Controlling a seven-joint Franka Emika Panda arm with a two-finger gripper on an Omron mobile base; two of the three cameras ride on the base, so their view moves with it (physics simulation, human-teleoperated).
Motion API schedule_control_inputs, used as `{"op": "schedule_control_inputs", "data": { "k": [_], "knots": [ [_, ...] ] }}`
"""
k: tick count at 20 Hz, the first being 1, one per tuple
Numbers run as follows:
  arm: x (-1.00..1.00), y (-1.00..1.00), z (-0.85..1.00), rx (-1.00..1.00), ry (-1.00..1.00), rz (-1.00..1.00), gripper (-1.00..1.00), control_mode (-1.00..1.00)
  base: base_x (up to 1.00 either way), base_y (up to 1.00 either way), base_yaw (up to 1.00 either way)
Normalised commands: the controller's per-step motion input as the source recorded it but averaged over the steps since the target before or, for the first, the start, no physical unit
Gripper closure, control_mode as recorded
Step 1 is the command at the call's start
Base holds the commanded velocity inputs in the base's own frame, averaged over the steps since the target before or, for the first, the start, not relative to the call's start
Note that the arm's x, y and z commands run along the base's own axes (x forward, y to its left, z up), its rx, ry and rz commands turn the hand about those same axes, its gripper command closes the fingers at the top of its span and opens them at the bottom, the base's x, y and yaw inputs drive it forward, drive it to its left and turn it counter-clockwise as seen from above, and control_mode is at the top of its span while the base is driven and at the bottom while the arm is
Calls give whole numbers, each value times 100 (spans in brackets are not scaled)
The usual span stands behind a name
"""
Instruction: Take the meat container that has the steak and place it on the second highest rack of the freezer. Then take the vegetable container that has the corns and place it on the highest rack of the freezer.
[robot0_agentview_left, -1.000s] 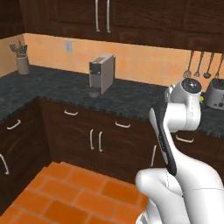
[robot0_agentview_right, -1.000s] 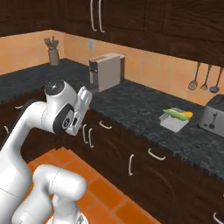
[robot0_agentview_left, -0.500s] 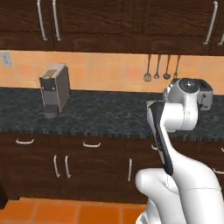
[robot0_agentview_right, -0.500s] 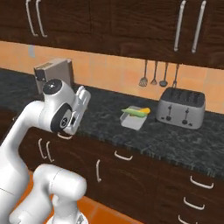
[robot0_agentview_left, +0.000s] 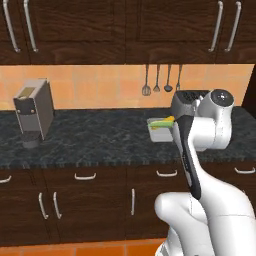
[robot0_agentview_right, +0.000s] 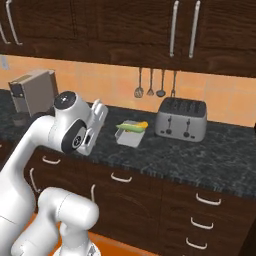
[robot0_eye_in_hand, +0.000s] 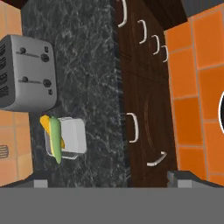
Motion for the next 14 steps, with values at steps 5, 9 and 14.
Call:
{"op": "schedule_control_inputs", "data": {
  "k": [5,9,14],
  "knots": [
    [0,0,0,0,0,0,-100,100,31,-8,-17],
    [0,0,0,0,0,0,-100,100,32,29,-29],
    [0,0,0,0,0,0,-100,100,61,51,-3]
  ]
}}
